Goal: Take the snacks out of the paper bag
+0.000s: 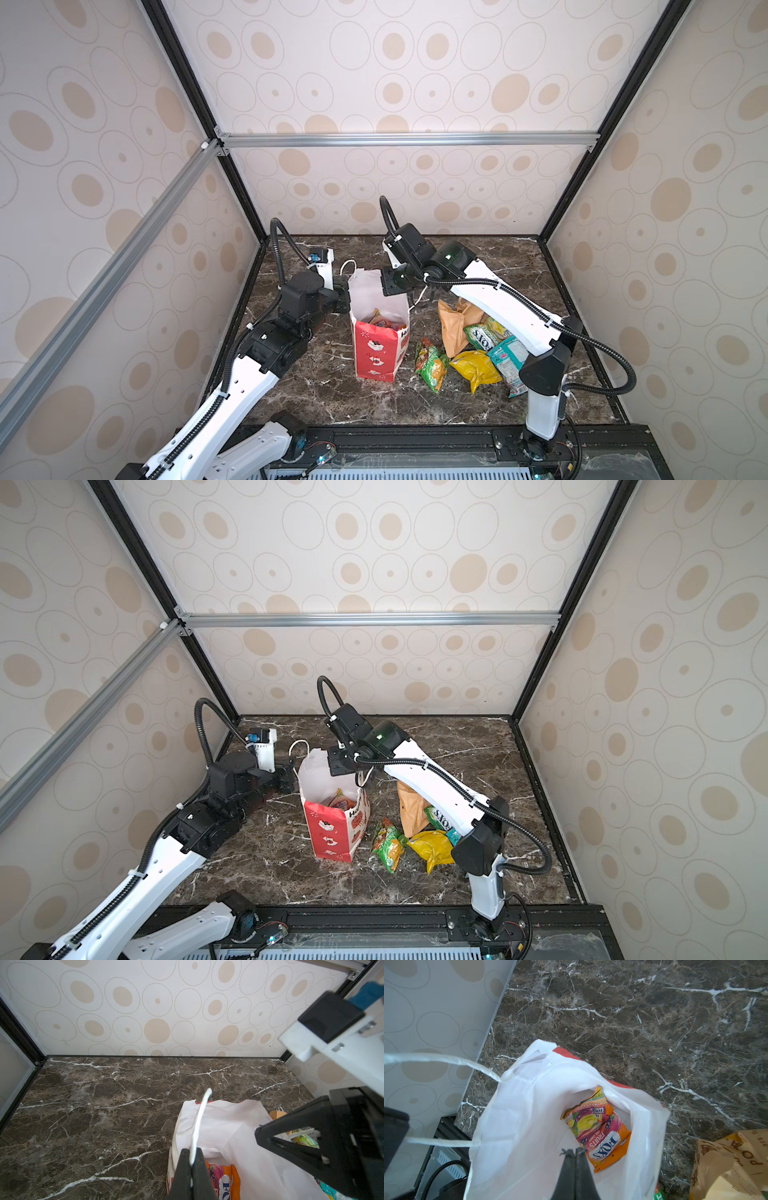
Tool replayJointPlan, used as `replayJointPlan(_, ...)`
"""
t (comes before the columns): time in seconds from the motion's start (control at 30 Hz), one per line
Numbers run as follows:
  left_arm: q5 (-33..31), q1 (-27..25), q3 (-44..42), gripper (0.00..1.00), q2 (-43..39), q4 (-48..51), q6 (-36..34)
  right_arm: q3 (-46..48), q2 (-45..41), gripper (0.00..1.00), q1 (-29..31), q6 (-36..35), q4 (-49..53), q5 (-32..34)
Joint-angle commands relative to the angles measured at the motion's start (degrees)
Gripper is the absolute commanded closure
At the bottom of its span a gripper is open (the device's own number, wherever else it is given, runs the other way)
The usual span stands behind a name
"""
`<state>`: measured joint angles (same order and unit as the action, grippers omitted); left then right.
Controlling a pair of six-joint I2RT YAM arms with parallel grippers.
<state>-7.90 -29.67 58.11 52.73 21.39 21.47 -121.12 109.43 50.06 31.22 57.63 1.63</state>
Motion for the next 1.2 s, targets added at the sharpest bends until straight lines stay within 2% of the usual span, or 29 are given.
replayJointPlan(0.0, -0.71, 0.58, -0.02, 1.0, -0.64, -2.54, -1.99, -0.95, -0.84, 1.0, -0.29, -0.27, 0.91, 1.05)
replayJointPlan(0.07, -0.93, 0.58, 0.97, 1.0, 0.74, -3.34, -3.56, -1.02, -0.96, 0.97, -0.24, -0.24, 0.72, -1.51)
replayJointPlan(0.17, -0.41, 0.58, 4.21, 1.0, 3.93, -3.72, -6.85, 1.06, -0.82, 0.76, -0.27, -0.35, -1.41, -10.41)
replayJointPlan(0.27, 1.6, 0.58, 6.85, 1.0, 6.6, -4.53, -8.16, 3.36, 0.83, 0.61, 0.05, 0.25, -1.52, -13.07)
replayJointPlan(0.47, 2.71, 0.58, 6.13, 1.0, 7.3, -5.97, -7.18, 2.86, 6.58, 0.5, 1.96, -3.79, 0.84, -7.29)
replayJointPlan(0.7, 1.87, 0.61, 5.87, 1.0, 7.19, -5.31, -7.41, 3.29, 13.4, 0.38, 2.21, -4.73, 1.01, -6.48)
replayJointPlan(0.97, 1.38, 0.67, 6.93, 1.0, 8.17, -5.43, -8.31, 6.08, 14.06, 0.29, 2.43, -1.64, 1.2, -18.34)
replayJointPlan(1.17, 2.14, 0.7, 6.6, 1.0, 8.53, -6.0, -7.85, 4.37, 12.09, 0.28, 2.36, -0.09, 1.51, -22.0)
